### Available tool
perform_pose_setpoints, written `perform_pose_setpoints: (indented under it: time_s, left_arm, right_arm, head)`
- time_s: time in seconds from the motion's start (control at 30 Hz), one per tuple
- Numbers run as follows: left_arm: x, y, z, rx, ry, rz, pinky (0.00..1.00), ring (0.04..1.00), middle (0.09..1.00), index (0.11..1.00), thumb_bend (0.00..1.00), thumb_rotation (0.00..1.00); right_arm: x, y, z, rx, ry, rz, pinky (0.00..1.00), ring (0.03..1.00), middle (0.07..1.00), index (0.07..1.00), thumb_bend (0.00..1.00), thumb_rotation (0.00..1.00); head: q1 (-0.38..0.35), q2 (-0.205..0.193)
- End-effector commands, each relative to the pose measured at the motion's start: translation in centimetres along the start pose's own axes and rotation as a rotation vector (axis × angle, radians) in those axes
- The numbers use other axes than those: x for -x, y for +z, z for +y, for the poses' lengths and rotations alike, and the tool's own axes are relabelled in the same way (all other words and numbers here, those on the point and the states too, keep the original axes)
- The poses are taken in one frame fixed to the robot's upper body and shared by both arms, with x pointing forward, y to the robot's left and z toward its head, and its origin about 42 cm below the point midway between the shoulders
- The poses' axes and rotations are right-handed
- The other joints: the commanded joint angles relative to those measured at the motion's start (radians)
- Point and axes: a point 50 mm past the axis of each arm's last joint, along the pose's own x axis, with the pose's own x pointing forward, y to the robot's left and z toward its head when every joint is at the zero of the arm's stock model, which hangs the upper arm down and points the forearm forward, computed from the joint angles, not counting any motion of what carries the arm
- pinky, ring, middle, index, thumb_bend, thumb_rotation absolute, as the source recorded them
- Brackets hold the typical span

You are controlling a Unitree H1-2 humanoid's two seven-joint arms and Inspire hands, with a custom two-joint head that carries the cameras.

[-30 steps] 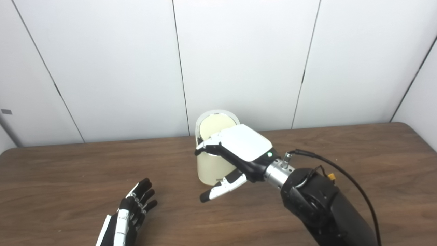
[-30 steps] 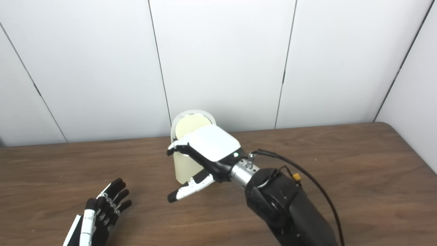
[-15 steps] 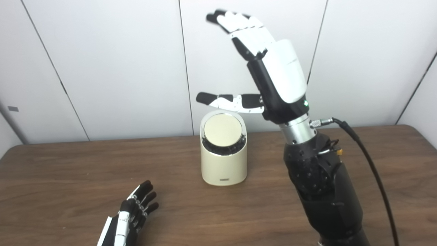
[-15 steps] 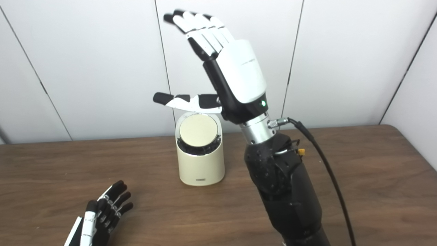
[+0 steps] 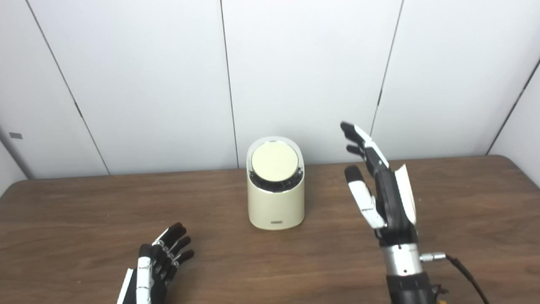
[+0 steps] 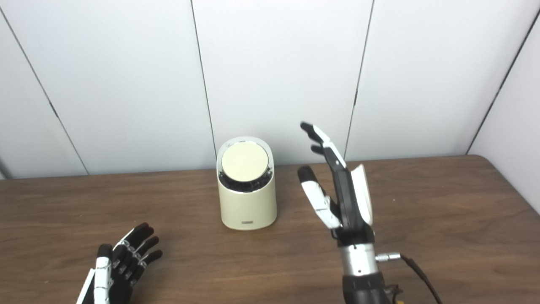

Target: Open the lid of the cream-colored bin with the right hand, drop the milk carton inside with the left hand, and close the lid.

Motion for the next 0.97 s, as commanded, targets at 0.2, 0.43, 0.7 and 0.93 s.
perform_pose_setpoints:
  time_s: [0.2,0.43,0.7,0.93]
  left_arm:
    - [-0.6,1.4,0.0,-0.021,0.014,-0.078,0.84,0.889,0.894,0.888,0.26,0.97]
    - [-1.0,0.9,0.4,-0.012,0.043,-0.083,0.88,0.918,0.934,0.918,0.22,0.94]
    - [-1.1,0.1,1.0,-0.01,0.054,-0.082,0.89,0.923,0.936,0.919,0.22,0.93]
    - [-0.8,-0.3,1.5,-0.042,0.11,-0.095,0.9,0.925,0.932,0.899,0.21,0.98]
  right_arm:
    - [4.9,-1.7,-1.6,-0.122,0.052,0.099,0.89,0.928,0.932,0.912,0.29,0.95]
    - [7.7,-2.8,-1.4,-0.126,0.051,0.241,0.86,0.932,0.941,0.905,0.14,0.98]
    - [8.3,-4.0,-1.3,-0.179,0.045,0.333,0.87,0.941,0.948,0.919,0.05,0.86]
    - [8.4,-3.7,-1.1,-0.129,0.052,0.337,0.81,0.892,0.901,0.882,0.05,0.72]
  head:
    - [0.005,0.004]
    - [-0.004,-0.008]
    - [0.001,-0.025]
    - [0.016,-0.033]
